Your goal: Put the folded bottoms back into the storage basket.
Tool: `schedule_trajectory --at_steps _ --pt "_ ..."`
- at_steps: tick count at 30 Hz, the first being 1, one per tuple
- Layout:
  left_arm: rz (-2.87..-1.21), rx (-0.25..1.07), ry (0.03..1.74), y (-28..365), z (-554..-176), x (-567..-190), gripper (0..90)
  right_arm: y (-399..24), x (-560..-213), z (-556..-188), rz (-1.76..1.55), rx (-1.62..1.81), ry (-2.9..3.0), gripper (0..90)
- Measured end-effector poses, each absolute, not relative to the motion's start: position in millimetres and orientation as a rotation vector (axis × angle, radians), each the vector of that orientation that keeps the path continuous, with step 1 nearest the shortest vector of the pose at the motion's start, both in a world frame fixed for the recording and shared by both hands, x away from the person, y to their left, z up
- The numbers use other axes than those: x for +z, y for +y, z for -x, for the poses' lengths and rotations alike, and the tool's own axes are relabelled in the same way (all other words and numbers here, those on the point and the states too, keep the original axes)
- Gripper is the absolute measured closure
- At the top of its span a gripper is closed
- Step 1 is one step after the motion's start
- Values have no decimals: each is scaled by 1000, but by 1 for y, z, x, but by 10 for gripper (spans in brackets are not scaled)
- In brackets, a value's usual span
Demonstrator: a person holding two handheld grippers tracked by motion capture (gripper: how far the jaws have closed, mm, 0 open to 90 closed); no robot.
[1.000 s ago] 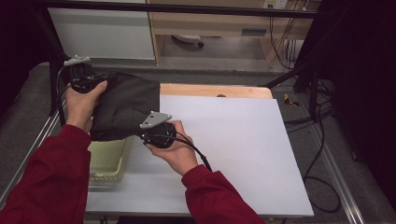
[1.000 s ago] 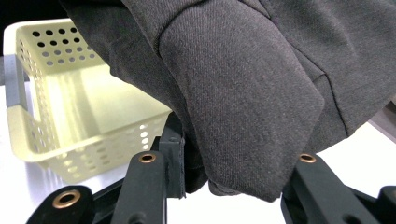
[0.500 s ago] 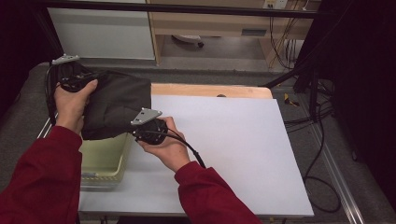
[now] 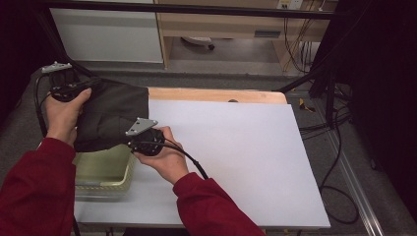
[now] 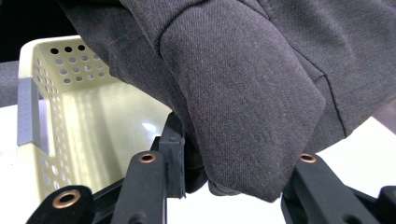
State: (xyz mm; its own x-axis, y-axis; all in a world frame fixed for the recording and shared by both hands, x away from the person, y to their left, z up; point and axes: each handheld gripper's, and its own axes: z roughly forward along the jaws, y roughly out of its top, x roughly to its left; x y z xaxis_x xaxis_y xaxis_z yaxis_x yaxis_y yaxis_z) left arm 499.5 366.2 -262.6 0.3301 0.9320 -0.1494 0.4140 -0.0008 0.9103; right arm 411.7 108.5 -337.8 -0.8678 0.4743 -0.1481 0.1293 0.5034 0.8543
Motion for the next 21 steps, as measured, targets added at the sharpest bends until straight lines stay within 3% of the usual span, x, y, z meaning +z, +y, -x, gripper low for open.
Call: schedule_trajectory --at_steps 21 --pt "-1606 650 1300 392 -492 -278 827 136 -348 -408 -486 1309 2431 628"
